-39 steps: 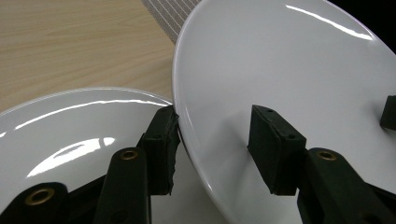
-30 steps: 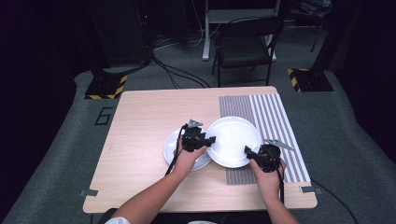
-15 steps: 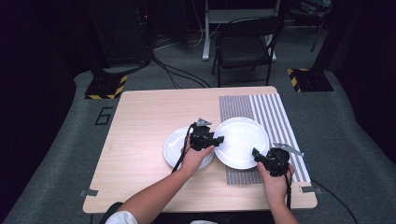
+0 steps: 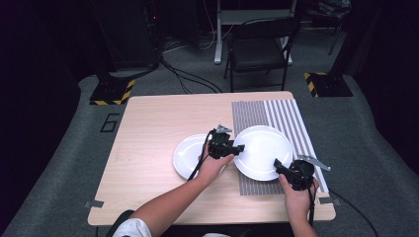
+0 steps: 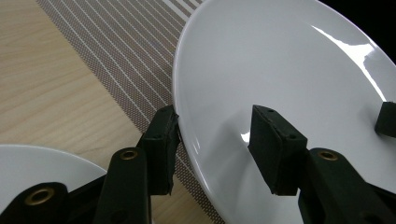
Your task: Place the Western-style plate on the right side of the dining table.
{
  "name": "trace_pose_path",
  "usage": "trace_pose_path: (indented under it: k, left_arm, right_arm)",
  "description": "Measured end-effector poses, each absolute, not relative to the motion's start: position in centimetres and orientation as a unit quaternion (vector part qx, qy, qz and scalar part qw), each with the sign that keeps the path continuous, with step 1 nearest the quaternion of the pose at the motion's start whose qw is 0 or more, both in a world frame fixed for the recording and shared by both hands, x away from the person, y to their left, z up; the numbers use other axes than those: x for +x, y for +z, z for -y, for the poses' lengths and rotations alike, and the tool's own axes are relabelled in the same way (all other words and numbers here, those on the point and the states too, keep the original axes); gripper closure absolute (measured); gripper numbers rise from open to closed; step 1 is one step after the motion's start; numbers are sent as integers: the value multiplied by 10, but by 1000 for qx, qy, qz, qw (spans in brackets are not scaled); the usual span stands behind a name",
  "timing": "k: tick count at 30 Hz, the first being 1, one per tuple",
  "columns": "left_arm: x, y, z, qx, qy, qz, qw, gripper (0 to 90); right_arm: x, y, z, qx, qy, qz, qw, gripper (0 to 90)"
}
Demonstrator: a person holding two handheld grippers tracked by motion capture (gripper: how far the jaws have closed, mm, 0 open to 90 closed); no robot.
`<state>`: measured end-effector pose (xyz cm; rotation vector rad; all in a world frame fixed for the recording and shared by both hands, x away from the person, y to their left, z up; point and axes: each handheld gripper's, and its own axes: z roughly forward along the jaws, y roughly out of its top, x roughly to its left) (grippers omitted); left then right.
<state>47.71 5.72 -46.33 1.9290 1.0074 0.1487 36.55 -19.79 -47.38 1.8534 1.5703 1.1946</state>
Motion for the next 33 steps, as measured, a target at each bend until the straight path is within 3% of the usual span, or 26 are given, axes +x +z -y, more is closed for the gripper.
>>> trace_pose_path:
  k: [33]
  left_arm:
    - [484,-462,-43,788,52,-403,463,535]
  right_arm:
    - [363,-474,209,677,429,-556,222,470]
